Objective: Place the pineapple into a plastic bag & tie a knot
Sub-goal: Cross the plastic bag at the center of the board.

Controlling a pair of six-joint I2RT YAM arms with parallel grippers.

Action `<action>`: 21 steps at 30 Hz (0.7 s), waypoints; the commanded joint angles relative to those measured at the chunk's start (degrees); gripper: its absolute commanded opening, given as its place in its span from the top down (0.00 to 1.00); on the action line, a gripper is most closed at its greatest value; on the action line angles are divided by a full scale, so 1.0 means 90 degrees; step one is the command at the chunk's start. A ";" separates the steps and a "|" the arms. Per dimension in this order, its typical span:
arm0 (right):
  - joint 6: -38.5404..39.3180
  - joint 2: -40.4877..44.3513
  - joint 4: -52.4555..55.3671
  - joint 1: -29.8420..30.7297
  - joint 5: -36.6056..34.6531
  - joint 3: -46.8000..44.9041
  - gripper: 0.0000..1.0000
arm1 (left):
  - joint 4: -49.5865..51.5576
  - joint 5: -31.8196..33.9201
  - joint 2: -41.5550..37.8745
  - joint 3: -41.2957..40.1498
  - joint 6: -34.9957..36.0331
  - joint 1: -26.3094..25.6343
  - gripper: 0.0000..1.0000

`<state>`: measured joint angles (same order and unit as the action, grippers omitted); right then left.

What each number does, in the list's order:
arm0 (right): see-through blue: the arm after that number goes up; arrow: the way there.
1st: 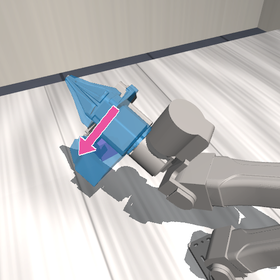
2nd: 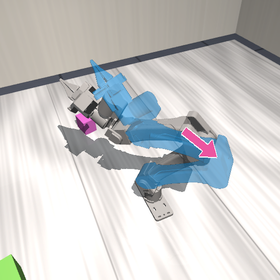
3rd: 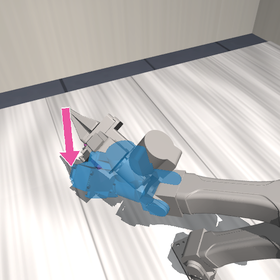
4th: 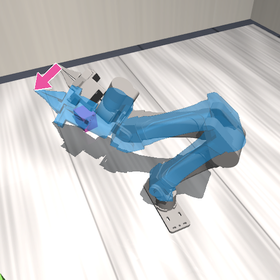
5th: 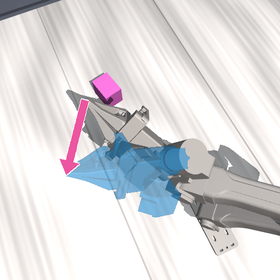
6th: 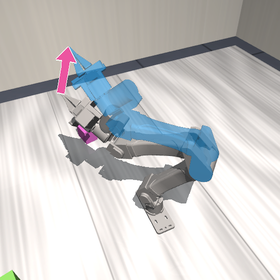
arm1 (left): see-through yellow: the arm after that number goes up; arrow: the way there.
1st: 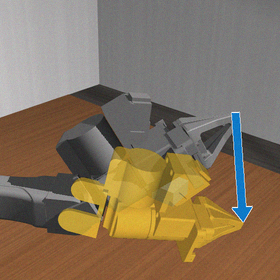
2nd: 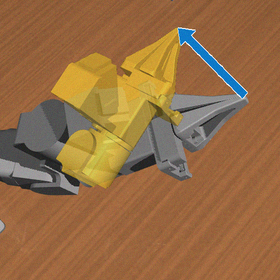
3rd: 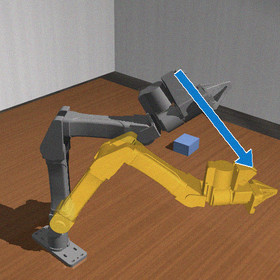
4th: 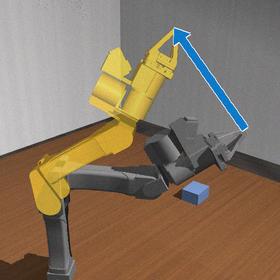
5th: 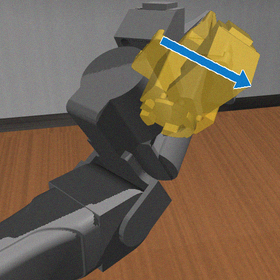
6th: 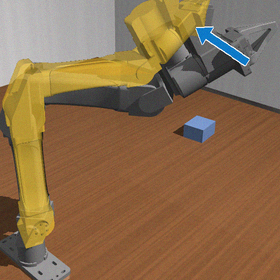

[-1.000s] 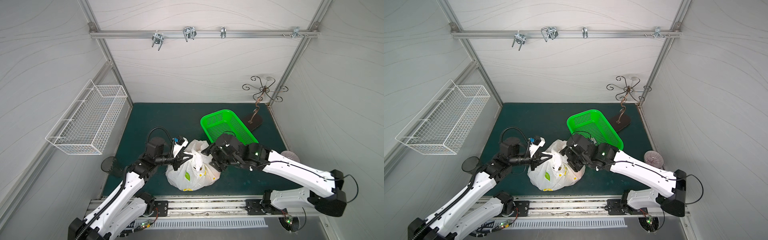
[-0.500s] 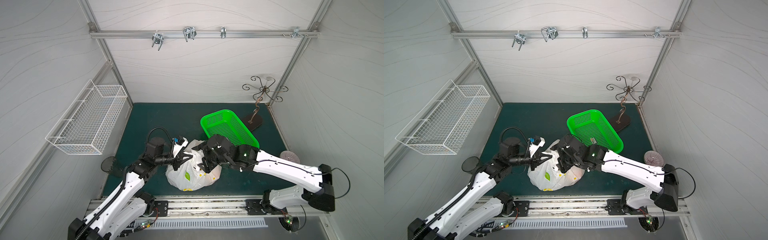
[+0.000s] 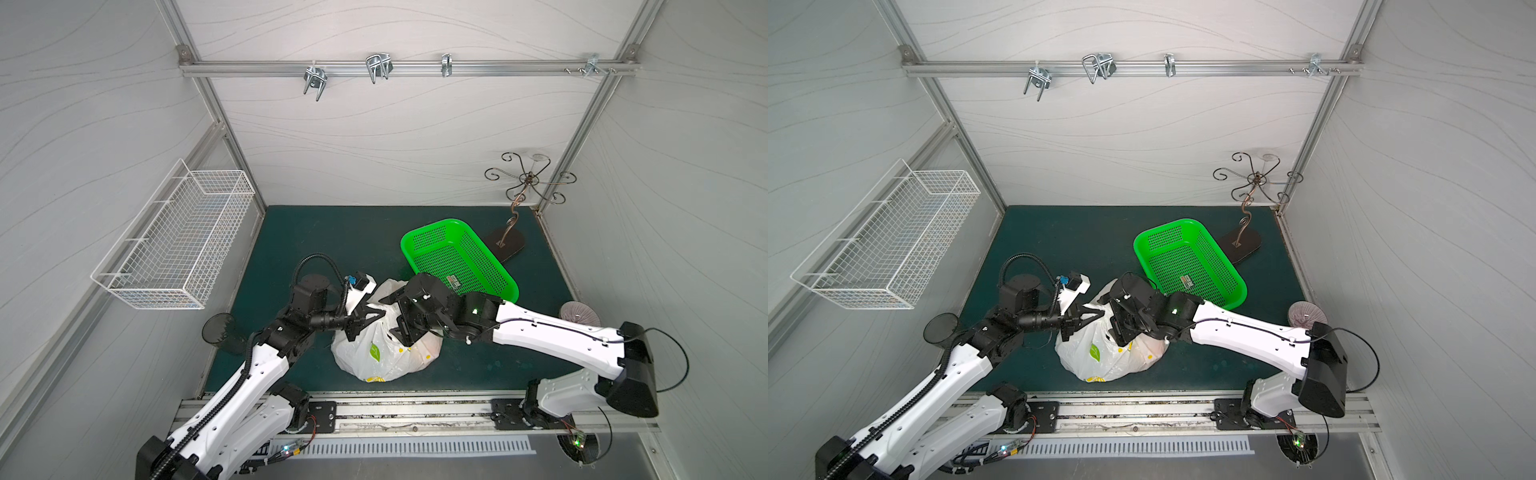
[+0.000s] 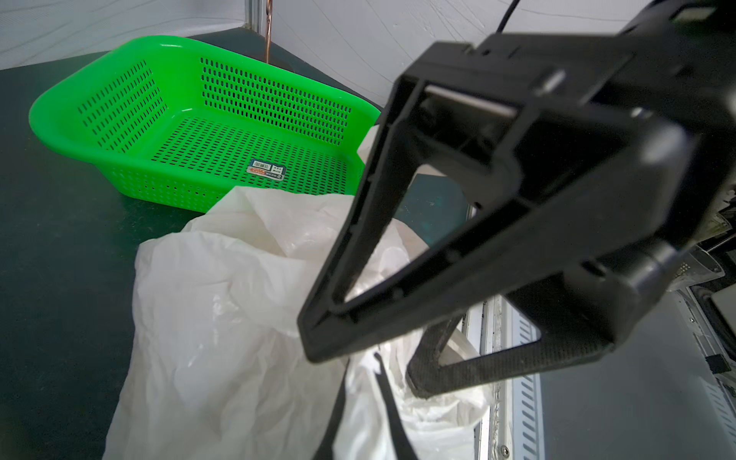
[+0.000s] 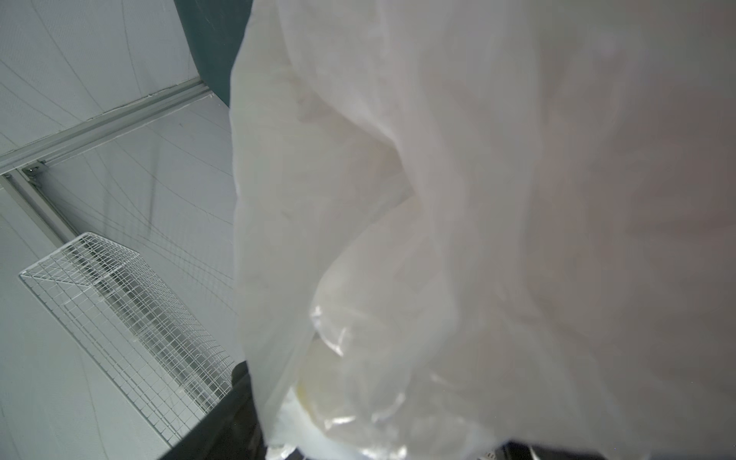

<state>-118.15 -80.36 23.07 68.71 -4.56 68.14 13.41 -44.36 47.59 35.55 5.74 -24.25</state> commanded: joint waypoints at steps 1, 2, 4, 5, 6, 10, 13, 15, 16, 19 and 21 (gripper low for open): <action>-0.0066 -0.0123 -0.0260 -0.0001 -0.0215 -0.0133 0.18 | -0.0308 -0.0036 -0.0093 0.0157 -0.0002 0.0028 1.00; -0.0058 -0.0141 -0.0301 -0.0006 -0.0244 -0.0161 0.18 | -0.0323 -0.0038 -0.0093 0.0152 -0.0012 0.0028 1.00; -0.0047 -0.0216 -0.0376 -0.0009 -0.0290 -0.0214 0.18 | -0.0353 -0.0048 -0.0088 0.0150 -0.0045 0.0028 1.00; -0.0046 -0.0238 -0.0421 -0.0010 -0.0303 -0.0244 0.18 | -0.0366 -0.0060 -0.0093 0.0142 -0.0070 0.0026 1.00; -0.0046 -0.0271 -0.0488 -0.0011 -0.0332 -0.0273 0.18 | -0.0367 -0.0070 -0.0093 0.0142 -0.0076 0.0030 1.00; -0.0037 -0.0382 -0.0640 -0.0061 -0.0445 -0.0322 0.18 | -0.0347 -0.0074 -0.0110 0.0133 -0.0100 0.0028 1.00; 0.0000 -0.0418 -0.0774 -0.0086 -0.0618 -0.0352 0.20 | -0.0324 -0.0086 -0.0122 0.0127 -0.0137 0.0023 1.00; 0.0021 -0.0463 -0.0903 -0.0095 -0.0726 -0.0388 0.21 | -0.0333 -0.0091 -0.0122 0.0127 -0.0166 0.0021 1.00; 0.0041 -0.0480 -0.0953 -0.0103 -0.0792 -0.0393 0.22 | -0.0338 -0.0090 -0.0132 0.0122 -0.0185 0.0028 1.00; 0.0079 -0.0515 -0.1077 -0.0114 -0.0977 -0.0413 0.25 | -0.0329 -0.0088 -0.0151 0.0123 -0.0234 0.0023 1.00; 0.0104 -0.0530 -0.1083 -0.0133 -0.1114 -0.0427 0.27 | -0.0310 -0.0091 -0.0189 0.0119 -0.0265 0.0028 1.00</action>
<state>-117.84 -84.18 14.52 68.16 -10.74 65.14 13.43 -44.34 47.48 35.55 3.90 -24.25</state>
